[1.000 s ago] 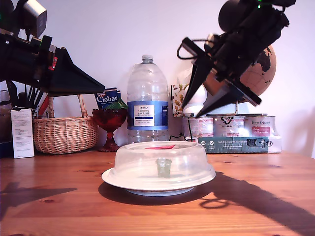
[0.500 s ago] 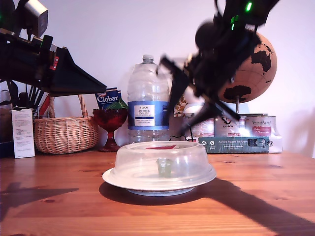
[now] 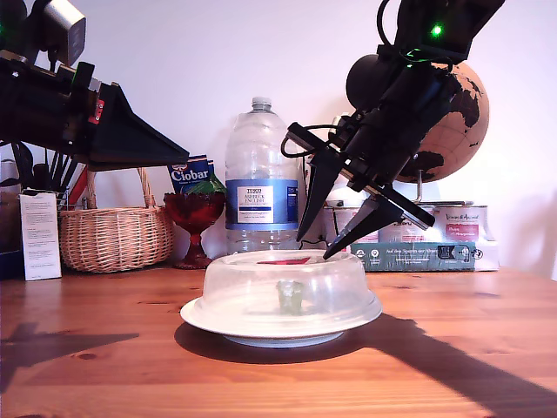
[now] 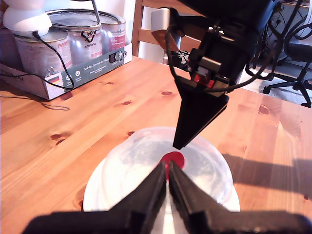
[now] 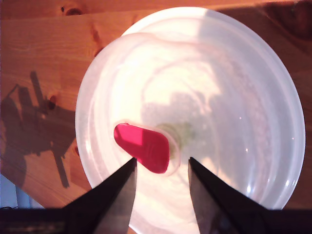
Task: Lift the plastic dome with your right arm while removing the green coffee capsule from the plate using your left arm.
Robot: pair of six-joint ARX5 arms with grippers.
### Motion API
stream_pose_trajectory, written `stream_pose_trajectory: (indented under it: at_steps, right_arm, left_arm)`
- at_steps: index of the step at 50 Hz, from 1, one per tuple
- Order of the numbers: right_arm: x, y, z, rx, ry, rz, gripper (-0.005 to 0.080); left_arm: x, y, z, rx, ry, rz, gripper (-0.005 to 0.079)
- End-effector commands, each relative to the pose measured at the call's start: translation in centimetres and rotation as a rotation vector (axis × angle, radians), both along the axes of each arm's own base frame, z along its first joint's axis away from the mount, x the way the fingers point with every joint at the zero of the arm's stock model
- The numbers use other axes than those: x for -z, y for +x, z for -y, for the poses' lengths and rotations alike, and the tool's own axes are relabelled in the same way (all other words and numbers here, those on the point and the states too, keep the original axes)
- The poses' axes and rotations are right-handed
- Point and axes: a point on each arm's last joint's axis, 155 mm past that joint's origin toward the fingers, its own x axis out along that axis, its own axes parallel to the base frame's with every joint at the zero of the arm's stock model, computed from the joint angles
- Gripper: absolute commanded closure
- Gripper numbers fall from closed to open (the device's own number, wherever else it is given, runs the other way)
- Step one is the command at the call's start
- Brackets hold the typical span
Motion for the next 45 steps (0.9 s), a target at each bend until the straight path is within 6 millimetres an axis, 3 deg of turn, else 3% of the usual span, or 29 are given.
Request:
stream_pose_trajectory:
  at_steps: [1,14,26,45]
  right_arm:
    - [2.4,-0.3,0.0,0.0,-0.027,-0.05,0.0452]
    - [2.8,-0.9,-1.4,-0.016,-0.018,-0.067,0.0452]
    - [3.3,-1.3,-1.0,-0.006,-0.052,-0.081,0.0452]
    - [2.0,-0.4,-2.9,0.003,0.04,-0.055,0.0458]
  left_arm:
    - [0.3,-0.1,0.2,0.008,0.002,-0.002,0.0762]
    - [0.3,-0.1,0.2,0.008,0.002,-0.002,0.0762]
    - [0.3,-0.1,0.2,0.008,0.002,-0.001,0.0762]
    - [0.3,-0.1,0.2,0.008,0.002,-0.002,0.0762]
